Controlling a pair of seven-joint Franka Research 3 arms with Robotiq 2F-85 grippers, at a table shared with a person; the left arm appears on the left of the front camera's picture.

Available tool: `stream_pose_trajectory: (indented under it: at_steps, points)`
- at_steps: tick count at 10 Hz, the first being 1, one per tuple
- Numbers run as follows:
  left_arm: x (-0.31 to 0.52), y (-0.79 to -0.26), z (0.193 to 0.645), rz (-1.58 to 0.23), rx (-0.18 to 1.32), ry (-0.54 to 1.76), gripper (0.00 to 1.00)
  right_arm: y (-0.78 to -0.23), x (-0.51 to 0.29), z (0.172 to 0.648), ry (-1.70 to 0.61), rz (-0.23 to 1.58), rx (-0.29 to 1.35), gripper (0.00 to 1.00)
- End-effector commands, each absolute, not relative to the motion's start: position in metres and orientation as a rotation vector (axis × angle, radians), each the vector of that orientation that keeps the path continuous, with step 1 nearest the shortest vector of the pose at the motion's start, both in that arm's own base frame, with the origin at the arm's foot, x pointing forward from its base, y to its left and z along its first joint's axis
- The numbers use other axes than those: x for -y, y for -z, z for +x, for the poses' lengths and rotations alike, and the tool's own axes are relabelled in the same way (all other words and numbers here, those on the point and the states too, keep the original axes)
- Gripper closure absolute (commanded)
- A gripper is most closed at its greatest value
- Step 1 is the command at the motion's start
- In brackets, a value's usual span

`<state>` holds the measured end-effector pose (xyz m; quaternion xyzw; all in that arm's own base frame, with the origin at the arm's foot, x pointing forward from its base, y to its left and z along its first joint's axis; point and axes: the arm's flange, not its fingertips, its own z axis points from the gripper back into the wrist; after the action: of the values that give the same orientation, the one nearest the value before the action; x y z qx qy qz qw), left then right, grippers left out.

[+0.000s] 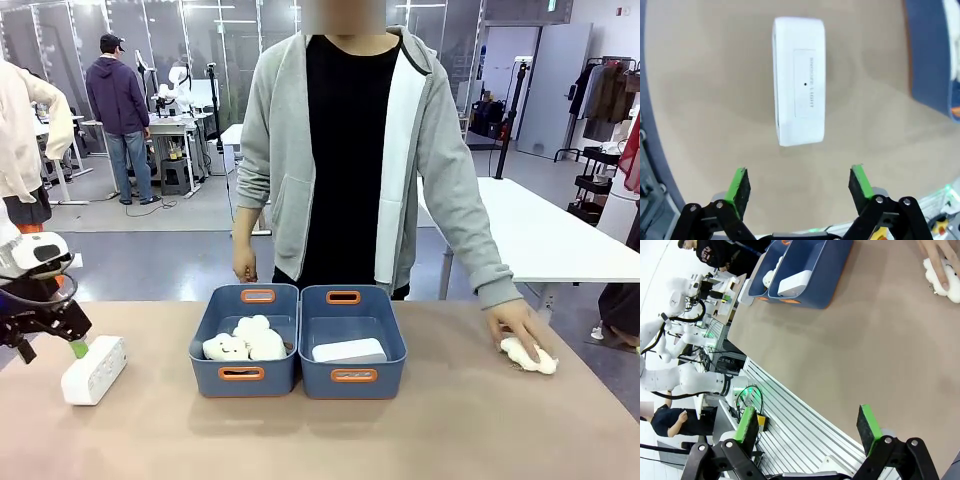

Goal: Sort the digital clocks into the basket.
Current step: Pick up the Digital clock from the table and place it into the empty Plastic storage basket.

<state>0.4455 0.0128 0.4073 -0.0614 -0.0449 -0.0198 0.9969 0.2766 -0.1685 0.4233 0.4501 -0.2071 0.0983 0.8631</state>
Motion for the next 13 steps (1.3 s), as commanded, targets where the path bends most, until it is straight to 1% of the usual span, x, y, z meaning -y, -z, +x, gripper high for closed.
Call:
stream_pose_trajectory:
  at_steps: [1, 3, 4, 5, 7, 8, 9, 10, 11, 13]
  points:
    - [-0.002, -0.382, 0.461, -0.078, 0.141, -0.013, 0.00, -0.425, 0.167, 0.276, -0.204, 0.946, 0.437, 0.00]
    - [0.004, -0.359, 0.468, -0.074, 0.183, -0.012, 0.00, -0.425, 0.167, 0.276, -0.204, 0.946, 0.437, 0.00]
    - [0.003, -0.350, 0.473, -0.047, 0.244, -0.024, 0.00, -0.425, 0.167, 0.276, -0.204, 0.946, 0.437, 0.00]
    - [0.004, -0.339, 0.484, -0.052, 0.259, -0.024, 0.00, -0.425, 0.167, 0.276, -0.204, 0.946, 0.437, 0.00]
    - [0.005, -0.325, 0.491, -0.033, 0.226, -0.018, 0.00, -0.425, 0.167, 0.276, -0.204, 0.946, 0.437, 0.00]
    - [0.006, -0.324, 0.491, -0.034, 0.222, -0.002, 0.06, -0.425, 0.167, 0.276, -0.204, 0.946, 0.437, 0.00]
    - [0.006, -0.325, 0.493, -0.034, 0.230, -0.003, 0.60, -0.425, 0.167, 0.276, -0.204, 0.946, 0.437, 0.00]
    - [0.006, -0.326, 0.491, -0.033, 0.221, 0.000, 0.66, -0.425, 0.167, 0.276, -0.204, 0.946, 0.437, 0.00]
    - [0.005, -0.328, 0.490, -0.032, 0.215, 0.003, 1.00, -0.425, 0.167, 0.276, -0.204, 0.946, 0.437, 0.00]
    - [0.002, -0.333, 0.487, -0.040, 0.208, -0.003, 1.00, -0.425, 0.167, 0.276, -0.204, 0.946, 0.437, 0.00]
